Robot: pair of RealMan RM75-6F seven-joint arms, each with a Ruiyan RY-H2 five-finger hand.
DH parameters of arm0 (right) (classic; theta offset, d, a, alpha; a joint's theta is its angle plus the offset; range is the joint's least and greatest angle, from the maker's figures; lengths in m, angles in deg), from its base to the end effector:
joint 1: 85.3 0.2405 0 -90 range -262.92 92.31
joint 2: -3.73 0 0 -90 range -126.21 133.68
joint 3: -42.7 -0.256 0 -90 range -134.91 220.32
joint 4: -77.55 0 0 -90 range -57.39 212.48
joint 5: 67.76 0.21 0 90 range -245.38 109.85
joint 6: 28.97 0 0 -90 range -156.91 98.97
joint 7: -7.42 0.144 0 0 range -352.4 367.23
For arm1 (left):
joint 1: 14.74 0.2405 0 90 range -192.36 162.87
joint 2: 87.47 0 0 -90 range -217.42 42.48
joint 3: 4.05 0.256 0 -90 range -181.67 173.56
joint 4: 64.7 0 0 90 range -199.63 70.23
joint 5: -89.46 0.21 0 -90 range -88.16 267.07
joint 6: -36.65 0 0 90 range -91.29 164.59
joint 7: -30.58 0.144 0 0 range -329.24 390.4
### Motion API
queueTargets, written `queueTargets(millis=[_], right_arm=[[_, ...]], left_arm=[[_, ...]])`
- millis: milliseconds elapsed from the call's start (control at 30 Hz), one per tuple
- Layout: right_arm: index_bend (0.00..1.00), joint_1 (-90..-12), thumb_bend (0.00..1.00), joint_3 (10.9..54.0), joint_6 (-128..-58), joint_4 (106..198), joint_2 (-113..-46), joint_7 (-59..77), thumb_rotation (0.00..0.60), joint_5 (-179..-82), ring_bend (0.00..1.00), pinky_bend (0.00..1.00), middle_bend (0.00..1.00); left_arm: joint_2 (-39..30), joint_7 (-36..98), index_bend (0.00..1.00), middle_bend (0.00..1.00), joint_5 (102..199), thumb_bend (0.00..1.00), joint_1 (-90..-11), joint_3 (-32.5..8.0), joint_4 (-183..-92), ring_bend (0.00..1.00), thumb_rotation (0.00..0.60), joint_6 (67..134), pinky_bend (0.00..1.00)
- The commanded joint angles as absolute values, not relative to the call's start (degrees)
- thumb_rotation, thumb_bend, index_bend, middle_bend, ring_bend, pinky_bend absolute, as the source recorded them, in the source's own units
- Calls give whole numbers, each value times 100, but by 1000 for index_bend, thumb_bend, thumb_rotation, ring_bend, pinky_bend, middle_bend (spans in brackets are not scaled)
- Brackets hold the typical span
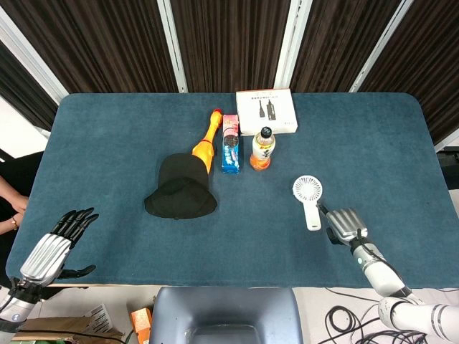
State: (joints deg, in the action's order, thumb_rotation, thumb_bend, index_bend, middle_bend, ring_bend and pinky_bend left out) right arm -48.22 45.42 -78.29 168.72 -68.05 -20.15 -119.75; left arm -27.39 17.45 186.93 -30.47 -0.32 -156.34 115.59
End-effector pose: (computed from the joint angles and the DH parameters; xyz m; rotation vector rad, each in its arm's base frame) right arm -0.2742 -0.2968 0.0462 1.8735 -1.0092 0.3447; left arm -0.2768 0.2072 0.1428 -1.7424 -0.9889 -1.0527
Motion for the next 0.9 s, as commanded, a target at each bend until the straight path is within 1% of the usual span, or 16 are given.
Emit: queueTargets(millis=[33,900], right_arm=[[127,-4824,558,4537,-7827,16875,-6803,-2008,600,-11981,748,1000,745],[118,-4754,557,4520,-7762,16767,-6947,-2152,600,-11835,748,1000,745]], left_arm=[[-2737,1746,0,0,18692,0,-3041,-30,-15630,0,600,11564,55],[-2768,1684,0,0,18684,0,-3023,-41,-15611,0,600,11596,55]])
